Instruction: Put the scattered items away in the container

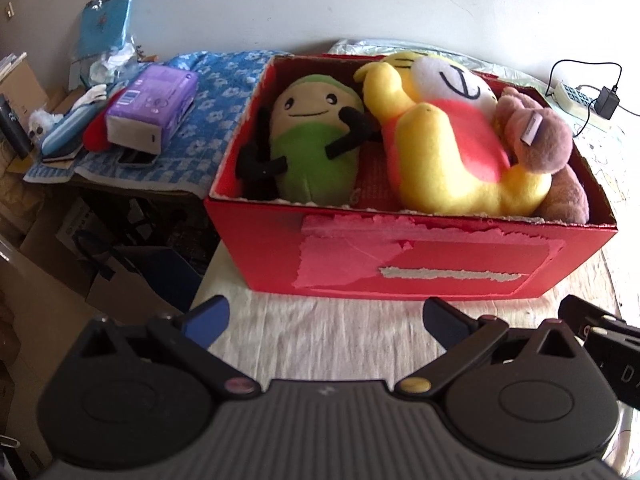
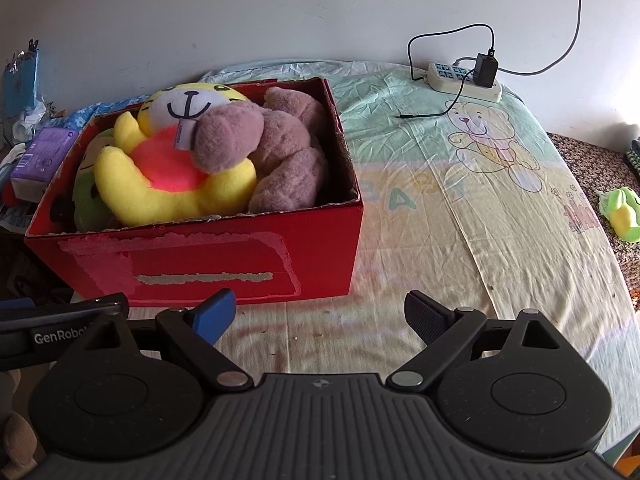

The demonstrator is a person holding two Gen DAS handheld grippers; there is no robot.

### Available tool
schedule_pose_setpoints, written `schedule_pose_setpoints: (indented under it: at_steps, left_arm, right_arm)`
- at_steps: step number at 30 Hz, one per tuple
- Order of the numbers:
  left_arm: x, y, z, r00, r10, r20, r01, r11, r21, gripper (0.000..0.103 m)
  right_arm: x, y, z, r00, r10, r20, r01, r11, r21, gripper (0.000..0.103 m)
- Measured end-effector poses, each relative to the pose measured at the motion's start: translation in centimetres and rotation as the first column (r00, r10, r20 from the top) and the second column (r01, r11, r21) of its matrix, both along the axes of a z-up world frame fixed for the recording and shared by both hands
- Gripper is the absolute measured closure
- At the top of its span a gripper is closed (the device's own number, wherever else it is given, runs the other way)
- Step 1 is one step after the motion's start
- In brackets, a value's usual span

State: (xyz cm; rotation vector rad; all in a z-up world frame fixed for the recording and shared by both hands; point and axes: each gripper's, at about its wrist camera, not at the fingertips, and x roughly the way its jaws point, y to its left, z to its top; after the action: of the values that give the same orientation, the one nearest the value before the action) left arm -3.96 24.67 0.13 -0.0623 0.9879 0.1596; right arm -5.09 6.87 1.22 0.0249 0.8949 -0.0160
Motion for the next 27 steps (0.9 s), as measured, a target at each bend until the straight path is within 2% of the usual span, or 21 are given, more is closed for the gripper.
schedule_pose_setpoints:
  at_steps: [14,27]
  left_arm:
    - [-0.3,-1.1,0.2,1.0,-0.009,0.018,0.008,0.999,0.047,0.0]
    - [-0.7,-0.5,-0.6,1.0,-0.014,-0.002,0.014,1.0,0.013,0.0]
  right_arm:
    - [0.3,-0.3,-0.7,0.999,-0.008,-0.041,0.009,0.999,0.034,0.01]
    - [-0.3,-0.2,-0.9,0.999,-0.003,-0.042,0.004,1.0,0.023,0.01]
